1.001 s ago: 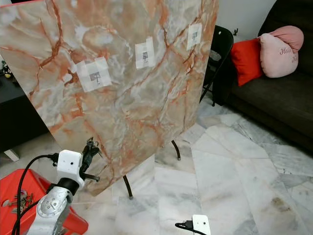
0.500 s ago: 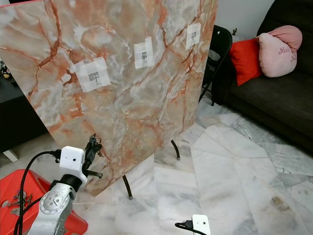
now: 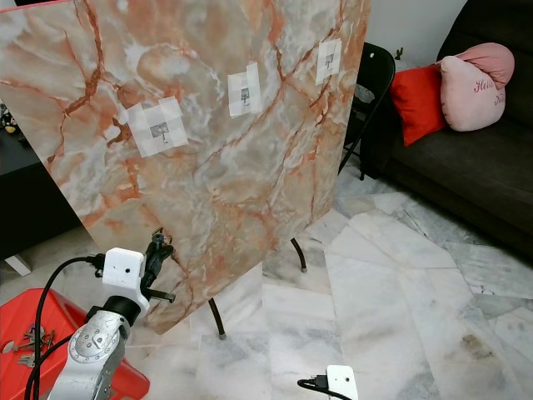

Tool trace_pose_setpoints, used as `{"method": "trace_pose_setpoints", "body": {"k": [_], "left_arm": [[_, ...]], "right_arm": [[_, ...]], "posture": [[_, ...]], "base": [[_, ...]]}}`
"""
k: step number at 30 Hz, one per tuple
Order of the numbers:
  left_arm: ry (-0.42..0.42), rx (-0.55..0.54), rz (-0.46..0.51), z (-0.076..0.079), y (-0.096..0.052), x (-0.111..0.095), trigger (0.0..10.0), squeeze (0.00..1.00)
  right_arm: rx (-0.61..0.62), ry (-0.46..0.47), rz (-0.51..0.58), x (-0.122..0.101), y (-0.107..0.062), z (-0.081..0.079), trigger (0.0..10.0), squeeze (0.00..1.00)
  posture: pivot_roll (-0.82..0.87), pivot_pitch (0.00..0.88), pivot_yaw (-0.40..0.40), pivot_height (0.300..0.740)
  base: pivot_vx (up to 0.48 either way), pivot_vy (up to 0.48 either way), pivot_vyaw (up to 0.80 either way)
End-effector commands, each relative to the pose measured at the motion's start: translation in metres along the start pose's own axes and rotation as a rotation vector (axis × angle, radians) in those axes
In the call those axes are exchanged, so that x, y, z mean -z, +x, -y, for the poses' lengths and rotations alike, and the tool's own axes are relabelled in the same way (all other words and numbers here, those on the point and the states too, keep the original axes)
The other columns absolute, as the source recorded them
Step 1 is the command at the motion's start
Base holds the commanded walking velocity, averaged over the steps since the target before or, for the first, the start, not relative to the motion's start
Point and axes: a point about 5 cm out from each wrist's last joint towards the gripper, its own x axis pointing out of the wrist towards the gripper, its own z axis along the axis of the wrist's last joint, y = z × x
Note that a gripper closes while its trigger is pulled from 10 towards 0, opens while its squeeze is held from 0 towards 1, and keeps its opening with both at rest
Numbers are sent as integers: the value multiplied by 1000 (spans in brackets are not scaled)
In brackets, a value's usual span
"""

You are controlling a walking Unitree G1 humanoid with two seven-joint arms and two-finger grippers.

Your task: Hang keys on a hook

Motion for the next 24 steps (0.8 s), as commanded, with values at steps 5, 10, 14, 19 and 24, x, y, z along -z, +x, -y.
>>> {"method": "trace_pose_setpoints", "body": {"k": [5, 10, 14, 19, 24], "left_arm": [[-10, -15, 30, -3, 4, -8, 10000, 0], [-10, -19, 34, -3, 5, -9, 10000, 0], [-10, -20, 36, -3, 5, -10, 10000, 0], [-7, -18, 42, -3, 6, -11, 10000, 0], [10, -3, 49, -2, 7, -12, 10000, 0]], "right_arm": [[0, 10, 16, -3, 0, 0, 10000, 0], [-1, 5, 15, -3, 0, 0, 10000, 0], [-3, 2, 14, -3, 0, 0, 10000, 0], [-3, 0, 14, -3, 0, 0, 10000, 0], [-5, -3, 14, -4, 0, 0, 10000, 0]], "posture": [[58, 9, -36, 740], [59, 9, -37, 740], [59, 9, -38, 740], [59, 9, -38, 740], [62, 9, -39, 740]], "base": [[326, 0, 0], [330, 0, 0], [334, 0, 0], [333, 0, 0], [329, 0, 0]]}}
